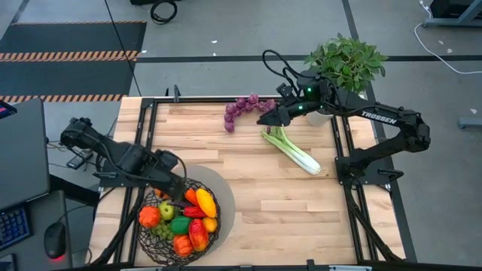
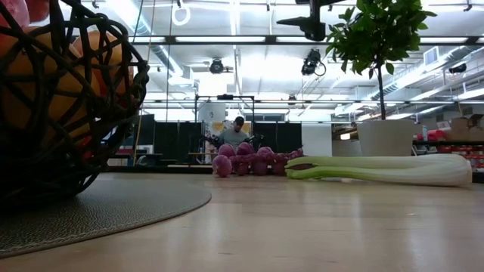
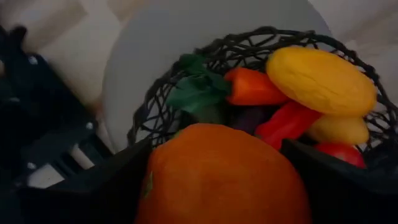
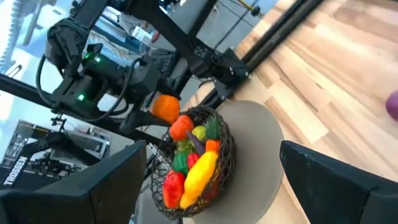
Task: Build produce basket
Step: Put the orange into the black basket
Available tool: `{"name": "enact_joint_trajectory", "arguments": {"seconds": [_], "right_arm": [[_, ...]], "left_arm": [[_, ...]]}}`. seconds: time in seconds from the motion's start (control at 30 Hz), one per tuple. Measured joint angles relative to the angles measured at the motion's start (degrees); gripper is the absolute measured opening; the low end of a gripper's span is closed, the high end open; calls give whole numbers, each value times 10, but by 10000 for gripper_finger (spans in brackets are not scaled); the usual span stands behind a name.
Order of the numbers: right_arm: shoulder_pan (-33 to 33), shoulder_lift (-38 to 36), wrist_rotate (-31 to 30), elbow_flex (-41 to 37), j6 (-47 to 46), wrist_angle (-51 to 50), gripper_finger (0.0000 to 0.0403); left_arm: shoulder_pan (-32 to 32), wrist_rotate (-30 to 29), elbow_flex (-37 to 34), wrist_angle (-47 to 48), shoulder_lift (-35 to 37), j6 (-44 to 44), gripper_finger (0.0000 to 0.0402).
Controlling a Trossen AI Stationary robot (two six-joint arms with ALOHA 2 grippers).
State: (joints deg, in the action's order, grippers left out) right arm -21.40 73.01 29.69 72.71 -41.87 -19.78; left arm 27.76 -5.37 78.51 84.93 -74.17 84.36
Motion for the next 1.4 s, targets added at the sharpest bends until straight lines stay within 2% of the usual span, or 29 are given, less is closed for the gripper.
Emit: {"name": "enact_joint_trajectory", "arguments": {"seconds": [0.13,0.4,0.67,0.83,0.97,1.03,1.17,1.3,1.4], "right_arm": [[5,0,-7,0,-26,-16,371],[25,0,-99,0,-102,2,371],[72,0,-216,0,-151,47,371],[113,0,-283,0,-170,49,371],[159,17,-296,0,-176,56,371],[183,34,-300,0,-199,66,371],[225,87,-301,0,-247,113,371],[252,150,-295,0,-282,207,371],[260,194,-270,0,-295,289,371]], "left_arm": [[14,-8,-48,-55,5,4,346],[16,-10,-88,-61,5,-64,355],[100,-13,-88,-60,25,-48,357],[139,-84,-88,-88,46,-35,357],[138,-179,-88,-143,65,-33,357],[136,-209,-87,-161,70,-42,357],[136,-200,-87,-141,67,-52,357],[142,-197,-87,-147,68,-51,357],[140,-196,-87,-153,68,-33,357]]}}
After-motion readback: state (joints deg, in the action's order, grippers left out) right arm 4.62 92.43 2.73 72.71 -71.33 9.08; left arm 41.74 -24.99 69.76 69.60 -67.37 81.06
